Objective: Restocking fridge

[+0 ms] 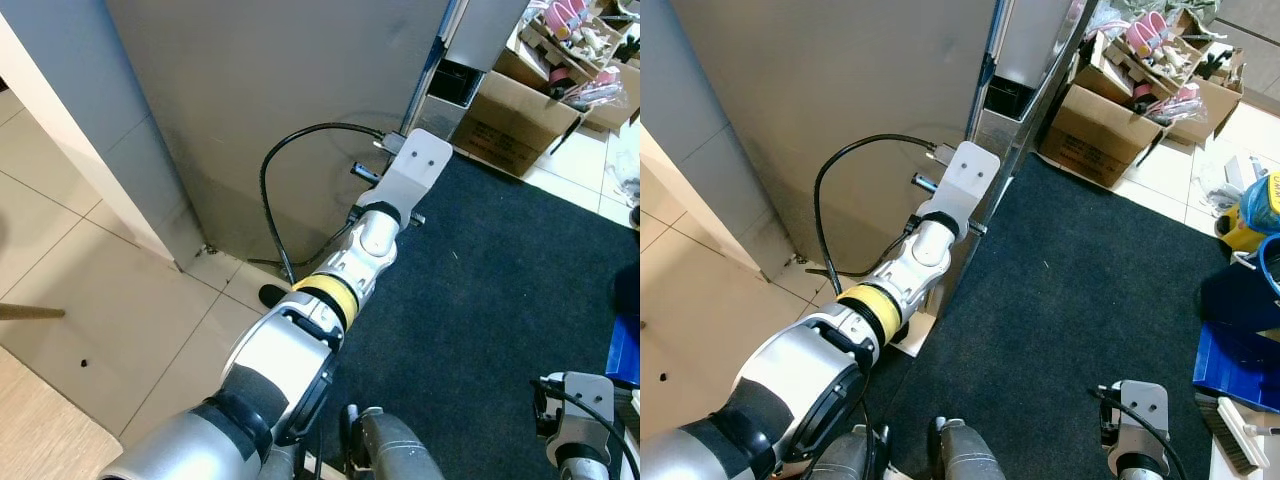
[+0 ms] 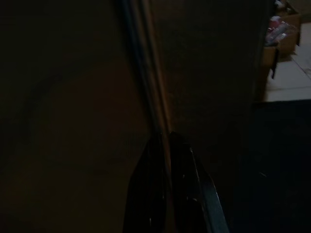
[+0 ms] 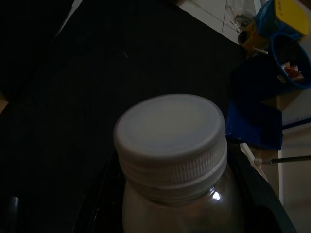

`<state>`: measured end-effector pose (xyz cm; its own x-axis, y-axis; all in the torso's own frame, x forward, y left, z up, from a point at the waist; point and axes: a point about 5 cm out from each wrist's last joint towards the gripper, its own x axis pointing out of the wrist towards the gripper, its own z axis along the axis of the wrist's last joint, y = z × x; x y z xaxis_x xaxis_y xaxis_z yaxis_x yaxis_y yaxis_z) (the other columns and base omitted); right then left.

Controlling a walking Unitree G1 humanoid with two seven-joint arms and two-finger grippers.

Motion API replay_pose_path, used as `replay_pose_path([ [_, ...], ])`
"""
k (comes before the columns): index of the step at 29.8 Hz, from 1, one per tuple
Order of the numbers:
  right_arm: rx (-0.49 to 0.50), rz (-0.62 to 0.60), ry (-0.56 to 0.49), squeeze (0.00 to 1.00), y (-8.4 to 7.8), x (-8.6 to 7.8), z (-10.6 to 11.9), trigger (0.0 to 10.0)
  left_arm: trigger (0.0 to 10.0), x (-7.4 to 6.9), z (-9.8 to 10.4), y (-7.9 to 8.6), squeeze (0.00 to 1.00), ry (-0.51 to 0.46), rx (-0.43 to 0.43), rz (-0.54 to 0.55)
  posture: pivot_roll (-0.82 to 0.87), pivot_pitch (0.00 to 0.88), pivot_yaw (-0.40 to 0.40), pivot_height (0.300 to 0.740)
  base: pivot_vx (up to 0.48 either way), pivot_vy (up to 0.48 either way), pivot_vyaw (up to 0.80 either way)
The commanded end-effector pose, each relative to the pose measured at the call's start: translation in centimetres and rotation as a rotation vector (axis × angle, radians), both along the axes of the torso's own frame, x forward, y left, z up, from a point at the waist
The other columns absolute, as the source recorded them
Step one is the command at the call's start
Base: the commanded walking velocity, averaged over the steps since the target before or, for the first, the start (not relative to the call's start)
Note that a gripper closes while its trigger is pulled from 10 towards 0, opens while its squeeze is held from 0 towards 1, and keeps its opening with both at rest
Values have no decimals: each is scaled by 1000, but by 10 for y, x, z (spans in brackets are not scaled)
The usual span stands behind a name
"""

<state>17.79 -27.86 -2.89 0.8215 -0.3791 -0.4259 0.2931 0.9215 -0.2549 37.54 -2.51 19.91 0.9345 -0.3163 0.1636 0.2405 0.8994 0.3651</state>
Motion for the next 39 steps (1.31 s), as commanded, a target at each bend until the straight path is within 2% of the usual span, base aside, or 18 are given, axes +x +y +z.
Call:
replay_pose_path([
  [1,-8,-37,6,0,-9,-7,1,10000,10000,-8,2,-17,0,-21,0,-35,-319,326,-137,740,0,0,0],
  [5,-9,-35,7,0,-9,-7,1,10000,10000,-6,13,-18,0,-65,-9,-10,-319,326,-137,740,0,0,0],
  [9,-12,-38,9,0,-12,-8,2,10000,10000,0,31,-10,0,-117,-36,47,-322,319,-139,740,0,0,0],
  [18,-11,-41,7,0,-11,-7,2,10000,10000,0,47,-16,0,-145,-83,9,-317,307,-129,740,0,0,0],
  [20,-6,-42,2,0,-9,-4,2,10000,10000,1,63,-17,0,-176,-116,12,-317,303,-126,740,0,0,0],
  [24,-4,-42,1,0,-8,-3,2,10000,10000,2,70,-17,0,-190,-135,7,-315,301,-126,740,0,0,0],
  [34,-3,-44,2,0,-8,-4,1,10000,10000,1,59,-21,0,-134,-112,-15,-317,299,-125,740,0,0,0],
  [35,-3,-44,2,0,-8,-4,1,10000,6706,1,59,-21,0,-129,-107,-16,-316,301,-124,740,0,0,0],
  [37,-3,-44,2,0,-8,-4,1,10000,6706,1,58,-21,0,-127,-104,-17,-316,301,-124,740,0,0,0],
  [38,-2,-45,2,0,-8,-4,1,10000,3451,1,58,-22,0,-126,-100,-17,-315,302,-123,740,0,0,0],
  [39,-2,-45,3,0,-7,-4,0,10000,3765,1,57,-22,0,-125,-97,-17,-315,302,-123,740,0,0,0],
])
